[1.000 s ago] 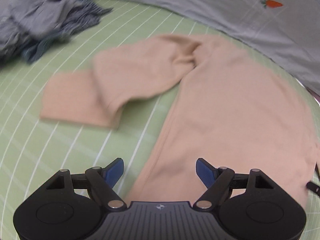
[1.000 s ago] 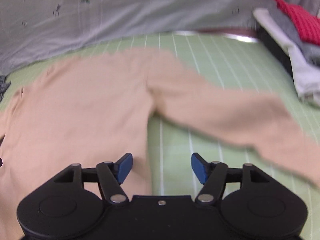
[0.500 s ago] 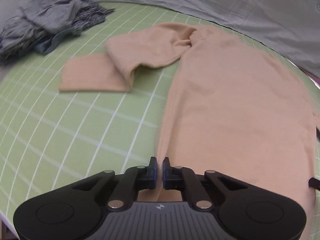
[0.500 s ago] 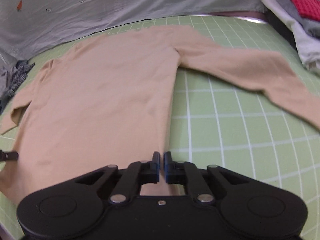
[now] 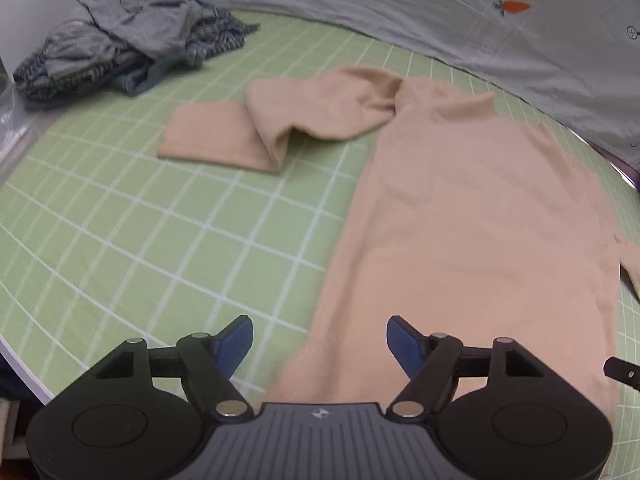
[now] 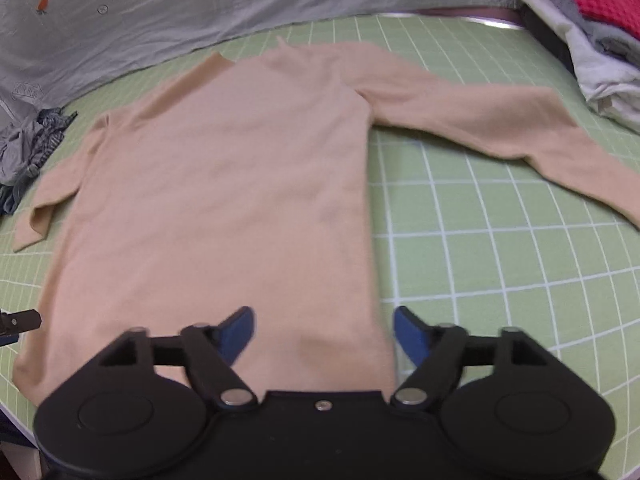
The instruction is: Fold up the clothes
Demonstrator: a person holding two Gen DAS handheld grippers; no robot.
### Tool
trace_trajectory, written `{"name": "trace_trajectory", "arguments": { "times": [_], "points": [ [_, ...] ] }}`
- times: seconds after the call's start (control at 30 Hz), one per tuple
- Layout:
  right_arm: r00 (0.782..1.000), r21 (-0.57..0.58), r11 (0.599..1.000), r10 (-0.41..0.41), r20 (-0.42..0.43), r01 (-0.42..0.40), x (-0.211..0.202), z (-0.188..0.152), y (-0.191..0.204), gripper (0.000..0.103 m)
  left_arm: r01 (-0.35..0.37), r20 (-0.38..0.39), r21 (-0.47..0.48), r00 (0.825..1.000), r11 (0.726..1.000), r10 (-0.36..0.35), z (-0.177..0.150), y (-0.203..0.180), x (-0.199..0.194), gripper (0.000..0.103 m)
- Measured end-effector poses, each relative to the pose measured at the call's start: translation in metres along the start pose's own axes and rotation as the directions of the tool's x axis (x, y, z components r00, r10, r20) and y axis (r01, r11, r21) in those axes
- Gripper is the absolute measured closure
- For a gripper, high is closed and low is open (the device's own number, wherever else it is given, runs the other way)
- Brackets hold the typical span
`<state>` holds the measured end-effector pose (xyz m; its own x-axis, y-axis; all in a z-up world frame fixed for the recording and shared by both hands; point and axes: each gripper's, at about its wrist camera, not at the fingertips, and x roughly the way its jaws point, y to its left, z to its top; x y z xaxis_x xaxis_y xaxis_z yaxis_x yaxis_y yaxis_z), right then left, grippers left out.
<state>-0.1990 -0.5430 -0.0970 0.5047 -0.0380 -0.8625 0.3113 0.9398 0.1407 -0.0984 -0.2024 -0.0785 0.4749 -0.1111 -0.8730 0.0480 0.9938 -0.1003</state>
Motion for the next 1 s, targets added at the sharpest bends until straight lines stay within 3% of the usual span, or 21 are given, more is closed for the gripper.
{"name": "trace_trajectory", "arguments": {
  "times": [0.27, 0.57, 0.8, 1.0],
  "points": [
    [0.998, 0.069, 0.996, -0.054, -0.023, 0.055, 0.01, 0.0, 0.034, 0.018, -0.023, 0.003, -0.059, 1.0, 0.998, 0.023, 0.038, 0.058, 0.009, 0.028],
    [0.984, 0.174, 0.969, -0.166, -0.067, 0.175, 0.023, -0.012, 0.067, 0.018, -0.009, -0.007, -0.027, 1.0, 1.0, 0.009, 0.095, 0.115, 0.047, 0.028],
    [0.961, 0.221, 0.935, -0.265, -0.085, 0.277, 0.038, -0.016, 0.09, 0.0, 0.036, -0.034, 0.05, 0.999, 0.998, -0.034, 0.133, 0.129, 0.083, 0.021],
    [0.954, 0.274, 0.913, -0.285, -0.098, 0.301, 0.042, -0.012, 0.091, 0.0, 0.064, -0.037, 0.098, 0.998, 0.993, -0.06, 0.146, 0.134, 0.101, 0.015]
  ]
}}
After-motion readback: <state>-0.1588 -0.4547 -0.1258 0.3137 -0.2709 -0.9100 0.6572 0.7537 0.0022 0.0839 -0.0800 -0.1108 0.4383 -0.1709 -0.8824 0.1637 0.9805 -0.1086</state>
